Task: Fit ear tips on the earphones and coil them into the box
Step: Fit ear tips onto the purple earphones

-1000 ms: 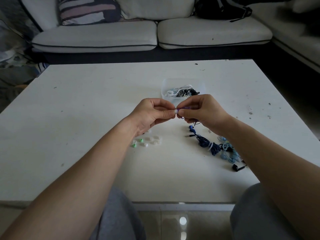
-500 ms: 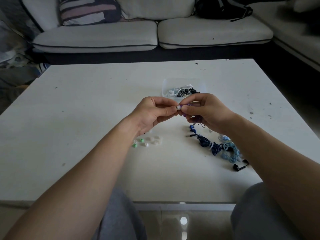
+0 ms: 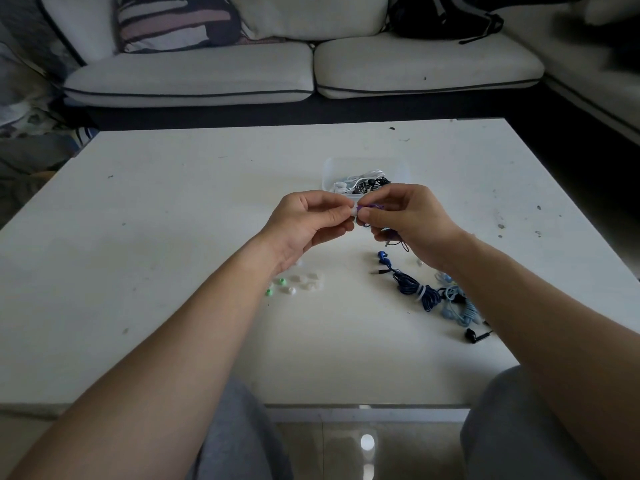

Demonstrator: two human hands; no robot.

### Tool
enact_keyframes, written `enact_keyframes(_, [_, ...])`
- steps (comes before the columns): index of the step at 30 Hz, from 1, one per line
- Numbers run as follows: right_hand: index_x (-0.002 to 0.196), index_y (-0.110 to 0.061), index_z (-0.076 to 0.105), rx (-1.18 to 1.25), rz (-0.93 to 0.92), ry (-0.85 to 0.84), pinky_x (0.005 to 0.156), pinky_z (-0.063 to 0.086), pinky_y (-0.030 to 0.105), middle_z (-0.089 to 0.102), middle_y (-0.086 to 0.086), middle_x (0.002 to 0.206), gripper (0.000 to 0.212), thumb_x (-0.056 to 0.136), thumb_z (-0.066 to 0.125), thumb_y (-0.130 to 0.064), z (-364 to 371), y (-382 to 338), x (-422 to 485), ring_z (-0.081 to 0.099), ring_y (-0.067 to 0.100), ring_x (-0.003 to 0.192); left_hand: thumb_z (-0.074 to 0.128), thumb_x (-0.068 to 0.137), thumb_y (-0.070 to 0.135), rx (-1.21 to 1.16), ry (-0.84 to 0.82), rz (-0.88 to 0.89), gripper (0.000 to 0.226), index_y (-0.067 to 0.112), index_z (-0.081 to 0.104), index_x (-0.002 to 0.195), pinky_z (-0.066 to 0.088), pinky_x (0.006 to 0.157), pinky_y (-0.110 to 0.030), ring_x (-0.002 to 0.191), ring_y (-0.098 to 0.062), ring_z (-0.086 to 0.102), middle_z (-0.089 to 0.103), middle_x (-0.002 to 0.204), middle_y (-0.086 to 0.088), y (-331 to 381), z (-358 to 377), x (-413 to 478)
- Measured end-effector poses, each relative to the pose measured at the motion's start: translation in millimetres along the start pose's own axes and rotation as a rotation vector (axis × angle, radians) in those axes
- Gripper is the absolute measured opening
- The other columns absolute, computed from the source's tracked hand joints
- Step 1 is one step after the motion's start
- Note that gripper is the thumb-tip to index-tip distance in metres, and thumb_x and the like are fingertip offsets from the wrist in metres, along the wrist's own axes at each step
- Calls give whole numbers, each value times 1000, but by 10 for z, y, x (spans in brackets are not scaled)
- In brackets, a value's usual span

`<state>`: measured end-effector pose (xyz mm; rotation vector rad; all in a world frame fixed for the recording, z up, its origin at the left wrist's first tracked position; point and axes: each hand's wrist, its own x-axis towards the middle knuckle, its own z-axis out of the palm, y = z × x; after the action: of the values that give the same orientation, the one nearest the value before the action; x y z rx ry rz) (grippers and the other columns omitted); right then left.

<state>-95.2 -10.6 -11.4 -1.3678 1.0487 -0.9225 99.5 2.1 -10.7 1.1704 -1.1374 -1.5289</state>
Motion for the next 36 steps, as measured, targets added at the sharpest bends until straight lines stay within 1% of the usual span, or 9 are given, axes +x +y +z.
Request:
enact_keyframes(5, [91, -8, 72, -33, -6, 58, 64, 49, 35, 73, 9, 76, 8, 84, 77, -6, 13, 16, 15, 59, 16, 61, 75, 82, 1, 51, 62, 46, 17, 0, 71, 99, 59, 84, -31, 82, -25, 72, 73, 93, -16, 3, 38, -10])
enact_keyframes(11, [89, -11, 73, -54, -7, 50, 64, 48, 31, 73, 5, 76, 5, 87, 74, -7, -1, 25, 20, 59, 14, 63, 76, 81, 0, 120, 115, 107, 17, -2, 73, 97, 60, 79, -27, 75, -20, 72, 74, 84, -14, -7, 86, -6])
enact_keyframes(16, [90, -10, 74, -72, 3, 41, 67, 46, 35, 74, 7, 78, 3, 88, 73, -8, 6, 47, 31, 59, 16, 66, 76, 82, 2, 149, 103, 117, 15, -1, 75, 97, 60, 80, -28, 78, -20, 72, 75, 85, -16, -10, 67, -14])
enact_keyframes(22, [87, -12, 74, -71, 30, 10, 67, 46, 34, 72, 7, 78, 4, 88, 73, -9, -2, 54, 37, 58, 15, 66, 76, 83, 4, 138, 73, 91, 10, 5, 75, 93, 59, 84, -30, 82, -21, 72, 75, 88, -17, -21, 45, -14])
enact_keyframes(25, [88, -11, 73, -68, 53, -12, 67, 48, 32, 72, 7, 78, 1, 88, 74, -11, -8, 59, 36, 58, 15, 67, 76, 84, 8, 143, 63, 75, 12, 2, 75, 94, 59, 85, -31, 82, -22, 72, 75, 88, -16, -31, 38, -12])
enact_keyframes(31, [89, -12, 73, -19, 62, -18, 67, 47, 32, 71, 7, 78, 2, 89, 73, -10, -13, 58, 34, 58, 16, 68, 76, 83, 6, 125, 87, 107, 14, -3, 74, 94, 59, 83, -30, 81, -26, 73, 74, 85, -19, -36, 68, 2])
enact_keyframes(36, [90, -10, 73, -22, 91, -28, 69, 46, 32, 71, 5, 77, 2, 89, 73, -10, -27, 58, 38, 57, 15, 69, 75, 84, 5, 126, 75, 112, 13, -4, 73, 94, 59, 81, -29, 79, -24, 72, 74, 87, -23, -54, 77, 2])
